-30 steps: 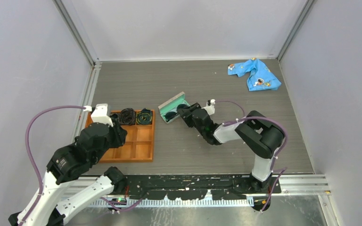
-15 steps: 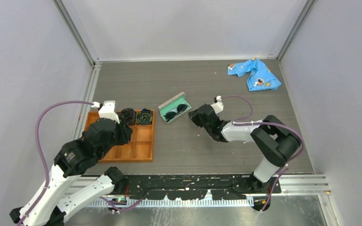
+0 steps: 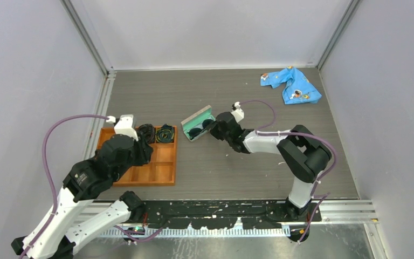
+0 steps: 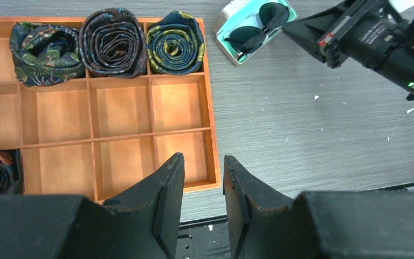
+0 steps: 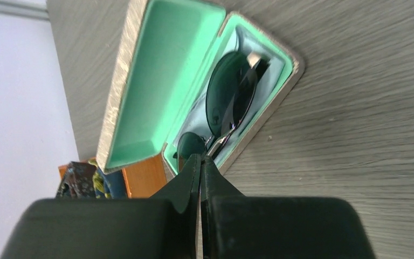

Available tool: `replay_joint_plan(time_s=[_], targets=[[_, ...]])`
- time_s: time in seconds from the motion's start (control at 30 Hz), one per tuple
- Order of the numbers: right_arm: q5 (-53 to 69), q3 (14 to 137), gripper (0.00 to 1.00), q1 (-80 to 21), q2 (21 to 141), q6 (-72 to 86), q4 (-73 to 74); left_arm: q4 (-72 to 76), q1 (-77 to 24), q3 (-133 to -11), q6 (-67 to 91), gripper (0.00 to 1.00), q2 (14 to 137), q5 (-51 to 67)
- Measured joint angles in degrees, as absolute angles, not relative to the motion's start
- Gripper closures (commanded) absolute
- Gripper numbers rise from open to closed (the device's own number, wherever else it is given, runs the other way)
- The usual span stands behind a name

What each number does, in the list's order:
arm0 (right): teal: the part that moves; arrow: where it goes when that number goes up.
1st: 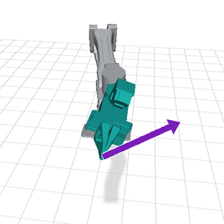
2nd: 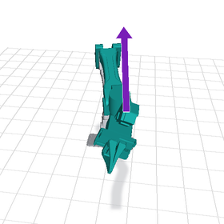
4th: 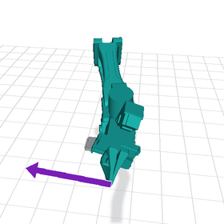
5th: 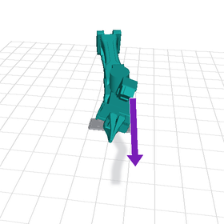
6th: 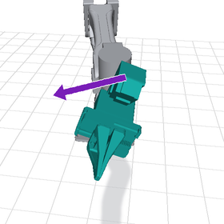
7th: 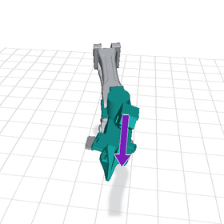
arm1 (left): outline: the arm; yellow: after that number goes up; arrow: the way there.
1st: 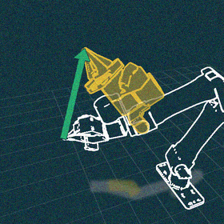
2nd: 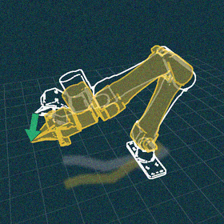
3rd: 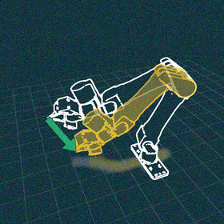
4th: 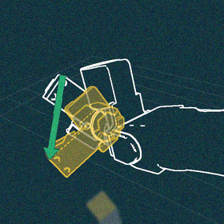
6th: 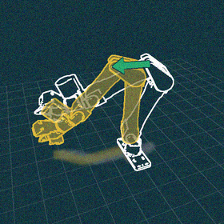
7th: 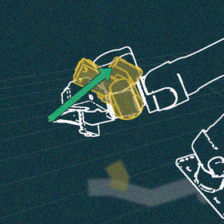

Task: Organize the sunglasses
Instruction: Adjust the sunglasses in the sunglasses case.

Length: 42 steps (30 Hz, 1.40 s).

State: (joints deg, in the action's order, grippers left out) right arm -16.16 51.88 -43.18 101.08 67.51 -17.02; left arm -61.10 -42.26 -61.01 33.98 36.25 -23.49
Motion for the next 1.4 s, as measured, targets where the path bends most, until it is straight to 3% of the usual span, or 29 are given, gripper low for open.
replay_joint_plan(time_s=[0.27, 1.4], targets=[[-14.5, 54.9, 0.99, -44.7, 106.7, 67.4, -16.1, -61.1, -42.3, -61.0, 34.0, 0.65, 36.5, -23.3], [-14.3, 58.1, 0.98, -43.7, 110.6, 66.2, -15.4, -61.0, -42.3, -60.9, 34.0, 0.65, 37.3, -22.4]])
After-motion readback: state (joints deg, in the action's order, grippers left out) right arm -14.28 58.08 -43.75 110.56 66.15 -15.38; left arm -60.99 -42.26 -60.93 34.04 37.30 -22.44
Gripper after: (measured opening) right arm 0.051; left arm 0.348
